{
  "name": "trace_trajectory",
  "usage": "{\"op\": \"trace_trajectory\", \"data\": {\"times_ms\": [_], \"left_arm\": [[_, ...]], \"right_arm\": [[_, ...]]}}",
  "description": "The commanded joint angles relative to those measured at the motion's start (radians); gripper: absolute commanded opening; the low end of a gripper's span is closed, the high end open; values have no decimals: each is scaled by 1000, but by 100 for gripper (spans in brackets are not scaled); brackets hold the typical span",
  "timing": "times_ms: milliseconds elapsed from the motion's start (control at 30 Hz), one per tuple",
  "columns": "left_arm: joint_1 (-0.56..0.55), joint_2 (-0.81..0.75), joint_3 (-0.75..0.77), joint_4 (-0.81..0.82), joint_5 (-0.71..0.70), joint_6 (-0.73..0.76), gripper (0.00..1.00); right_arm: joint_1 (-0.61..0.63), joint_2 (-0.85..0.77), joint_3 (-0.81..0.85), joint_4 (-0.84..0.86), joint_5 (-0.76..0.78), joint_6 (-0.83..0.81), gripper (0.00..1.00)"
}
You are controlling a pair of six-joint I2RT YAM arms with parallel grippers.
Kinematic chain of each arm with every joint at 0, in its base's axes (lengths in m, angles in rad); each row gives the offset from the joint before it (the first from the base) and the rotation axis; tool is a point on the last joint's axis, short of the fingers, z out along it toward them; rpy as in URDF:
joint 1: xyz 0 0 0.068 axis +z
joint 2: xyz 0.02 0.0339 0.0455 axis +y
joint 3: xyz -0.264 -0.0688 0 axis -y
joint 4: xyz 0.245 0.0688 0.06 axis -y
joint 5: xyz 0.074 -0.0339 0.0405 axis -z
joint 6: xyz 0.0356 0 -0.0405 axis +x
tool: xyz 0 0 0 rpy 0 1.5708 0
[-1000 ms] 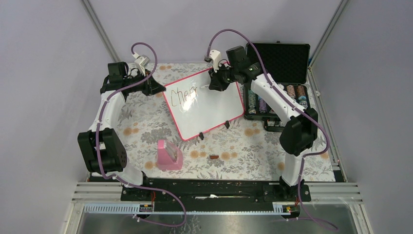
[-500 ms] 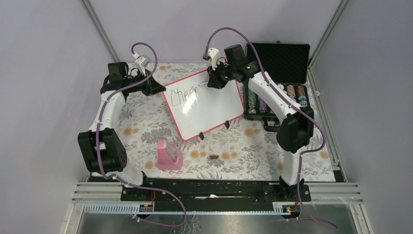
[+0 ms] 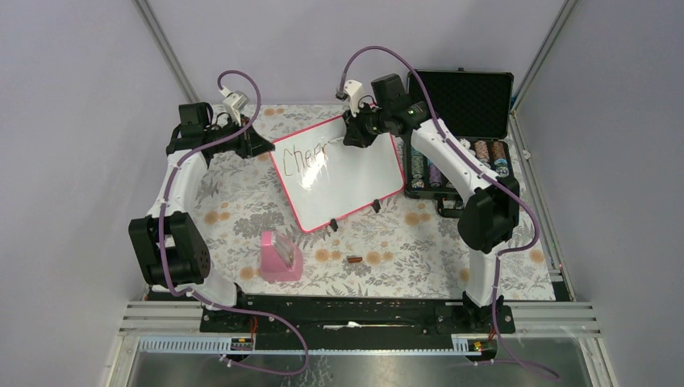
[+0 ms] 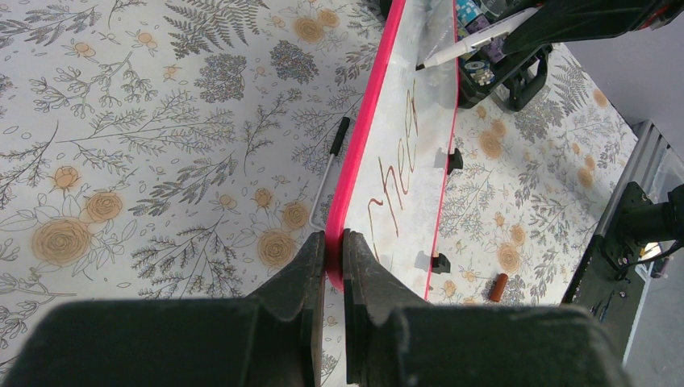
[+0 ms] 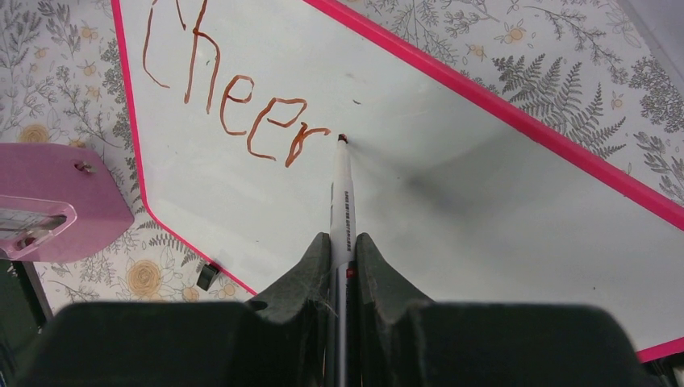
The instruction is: Write a sentence on the whiteboard
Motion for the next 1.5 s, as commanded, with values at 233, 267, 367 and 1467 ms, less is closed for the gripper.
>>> {"op": "trace_trajectory", "data": {"times_ms": [233,267,367,1467], "left_arm": [[-41,-18,2,-30,32,28,0],[-40,-17,3,-30,31,29,0],[-40,-16,4,-30,31,29,0],[-41,-22,4,-30,26,28,0]], "right_arm": [[12,-25,-43,20,-8,-20,0],[12,-27,-46,20,-5,-21,0],[11,-33,-58,21,3,-28,0],[28,-77,-155,21,-13,-39,0]]}}
